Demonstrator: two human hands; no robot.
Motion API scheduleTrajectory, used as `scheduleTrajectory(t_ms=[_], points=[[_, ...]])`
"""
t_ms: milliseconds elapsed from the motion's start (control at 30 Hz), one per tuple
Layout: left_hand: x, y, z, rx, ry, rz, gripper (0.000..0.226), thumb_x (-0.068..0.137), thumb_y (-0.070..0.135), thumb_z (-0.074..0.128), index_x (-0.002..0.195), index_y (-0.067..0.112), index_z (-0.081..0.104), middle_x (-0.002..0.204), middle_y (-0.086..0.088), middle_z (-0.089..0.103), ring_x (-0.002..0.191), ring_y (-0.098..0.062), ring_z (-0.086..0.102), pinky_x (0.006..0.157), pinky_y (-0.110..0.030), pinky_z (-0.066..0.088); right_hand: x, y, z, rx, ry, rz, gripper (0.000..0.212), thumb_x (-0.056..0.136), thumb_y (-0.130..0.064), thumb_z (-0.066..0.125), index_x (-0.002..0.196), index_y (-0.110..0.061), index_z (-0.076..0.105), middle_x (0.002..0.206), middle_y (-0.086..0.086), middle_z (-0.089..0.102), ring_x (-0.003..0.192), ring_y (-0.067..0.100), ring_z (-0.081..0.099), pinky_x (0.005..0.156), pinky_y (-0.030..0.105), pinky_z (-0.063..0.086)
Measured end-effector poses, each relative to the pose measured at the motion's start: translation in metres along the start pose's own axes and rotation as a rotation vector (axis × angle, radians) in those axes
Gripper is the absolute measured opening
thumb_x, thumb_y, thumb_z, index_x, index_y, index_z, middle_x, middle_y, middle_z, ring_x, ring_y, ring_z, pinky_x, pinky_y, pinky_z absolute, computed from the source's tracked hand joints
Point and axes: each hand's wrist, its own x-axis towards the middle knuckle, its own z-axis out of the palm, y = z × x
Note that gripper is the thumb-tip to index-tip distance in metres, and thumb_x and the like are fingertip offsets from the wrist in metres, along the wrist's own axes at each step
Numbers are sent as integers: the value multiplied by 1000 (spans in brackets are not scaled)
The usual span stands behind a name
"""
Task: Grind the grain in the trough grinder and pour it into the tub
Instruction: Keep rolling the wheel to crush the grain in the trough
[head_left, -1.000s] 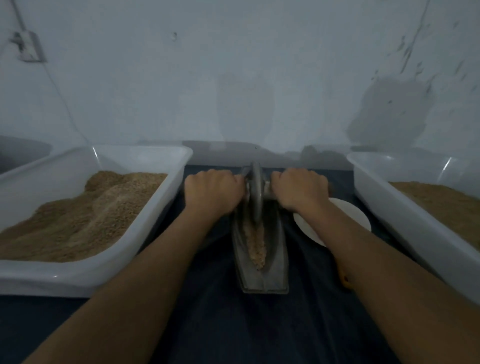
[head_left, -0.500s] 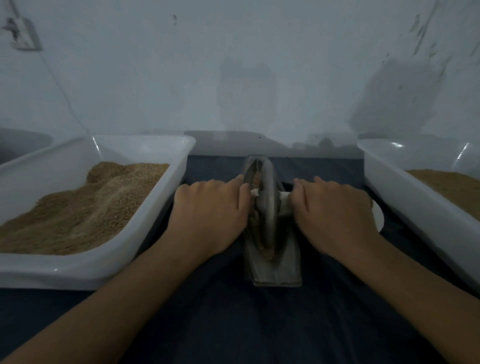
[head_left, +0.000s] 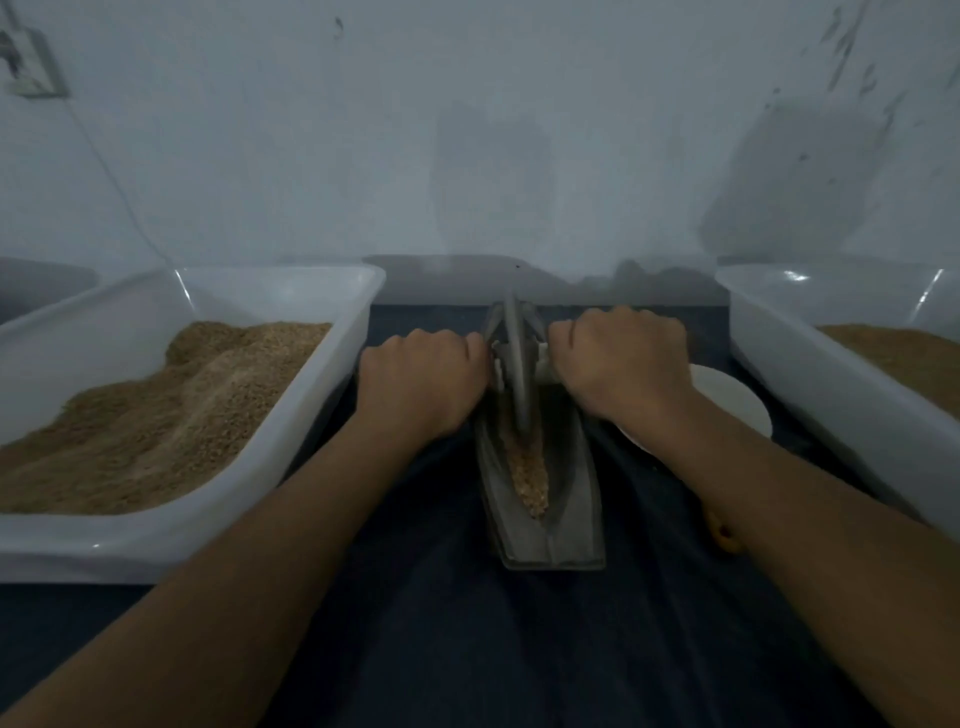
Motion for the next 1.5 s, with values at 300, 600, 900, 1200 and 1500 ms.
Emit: scheduleTrajectory(t_ms=[300, 600, 900, 1200, 1500], points=[[-25, 6, -11, 197, 96, 108, 35, 106, 26, 20, 100, 18, 54, 88, -2, 65, 68, -27, 54, 53, -32, 26, -33, -3, -12, 39, 122, 24, 32, 93, -23, 14, 64, -18, 26, 56, -5, 20, 47, 13, 17, 50, 25, 15], [24, 1, -3, 36, -74, 1, 26, 107, 32, 30, 90, 21, 46, 103, -7, 64, 91, -34, 63, 71, -38, 44, 16, 1, -1, 27, -167, 100, 14, 98, -15, 40, 98, -14, 55, 97, 12, 62, 82, 29, 55, 66, 37, 36], [-38, 5, -21, 55, 53, 56, 52, 101, 35, 10, 103, 21, 60, 121, -3, 70, 81, -27, 68, 59, -35, 50, -41, 2, -18, 51, 184, -62, 34, 94, -19, 38, 62, -19, 28, 51, -6, 26, 41, 15, 22, 48, 22, 16], [28, 0, -2, -57, -158, -122, 34, 108, 37, 21, 108, 17, 49, 140, -12, 55, 112, -34, 60, 83, -44, 48, 31, 0, 1, 21, -149, 26, 22, 101, -15, 32, 89, -14, 50, 97, 11, 63, 93, 31, 62, 68, 37, 36], [-31, 7, -18, 35, 25, -25, 57, 101, 39, 9, 108, 21, 62, 118, -2, 70, 97, -27, 69, 68, -37, 49, -41, 6, -8, 155, 112, 78, 45, 99, -35, 18, 63, -22, 42, 53, -7, 41, 43, 17, 38, 44, 28, 36]])
